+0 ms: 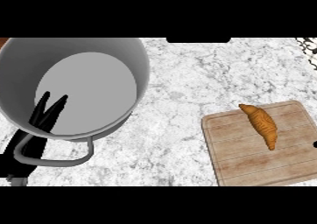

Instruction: Pick the croissant from the cutting board and place it in the pot

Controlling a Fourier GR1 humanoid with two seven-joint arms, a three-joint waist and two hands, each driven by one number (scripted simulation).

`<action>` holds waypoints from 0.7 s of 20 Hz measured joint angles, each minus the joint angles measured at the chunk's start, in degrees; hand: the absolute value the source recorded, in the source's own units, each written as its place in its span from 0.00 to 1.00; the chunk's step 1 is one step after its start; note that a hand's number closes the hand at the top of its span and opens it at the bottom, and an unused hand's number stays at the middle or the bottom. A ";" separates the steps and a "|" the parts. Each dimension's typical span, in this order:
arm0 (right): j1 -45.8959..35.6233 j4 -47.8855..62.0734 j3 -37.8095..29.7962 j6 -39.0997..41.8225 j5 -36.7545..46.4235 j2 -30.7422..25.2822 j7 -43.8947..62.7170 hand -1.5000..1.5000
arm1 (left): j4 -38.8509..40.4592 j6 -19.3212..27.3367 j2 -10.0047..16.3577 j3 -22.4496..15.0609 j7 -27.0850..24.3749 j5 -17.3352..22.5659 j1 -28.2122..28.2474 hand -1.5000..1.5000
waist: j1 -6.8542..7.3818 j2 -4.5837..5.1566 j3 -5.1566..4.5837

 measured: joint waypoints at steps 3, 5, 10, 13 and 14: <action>-1.89 -0.25 3.51 4.50 1.44 -2.66 4.65 0.00 | 0.04 -0.08 0.43 -0.48 0.74 -0.23 -0.86 0.50 | 0.79 0.20 -0.06; -3.52 -0.01 5.81 7.73 2.24 -4.30 7.88 0.00 | -0.15 -0.02 0.75 -0.70 1.39 -0.25 -1.27 0.50 | 1.44 0.32 -0.07; -7.83 0.11 11.04 16.70 1.36 -6.10 16.22 0.00 | -0.02 0.79 1.05 -1.39 2.19 -1.31 -2.06 0.50 | 1.87 0.30 -0.05; -10.34 1.25 13.83 19.93 1.20 -5.05 19.95 0.00 | -0.06 1.12 1.11 -1.62 2.61 -1.72 -2.28 0.50 | 1.92 0.23 0.03; -11.16 1.76 14.38 20.97 0.94 -4.80 21.14 0.00 | -0.12 1.38 1.10 -1.74 2.60 -2.03 -2.21 0.50 | 1.88 0.19 0.05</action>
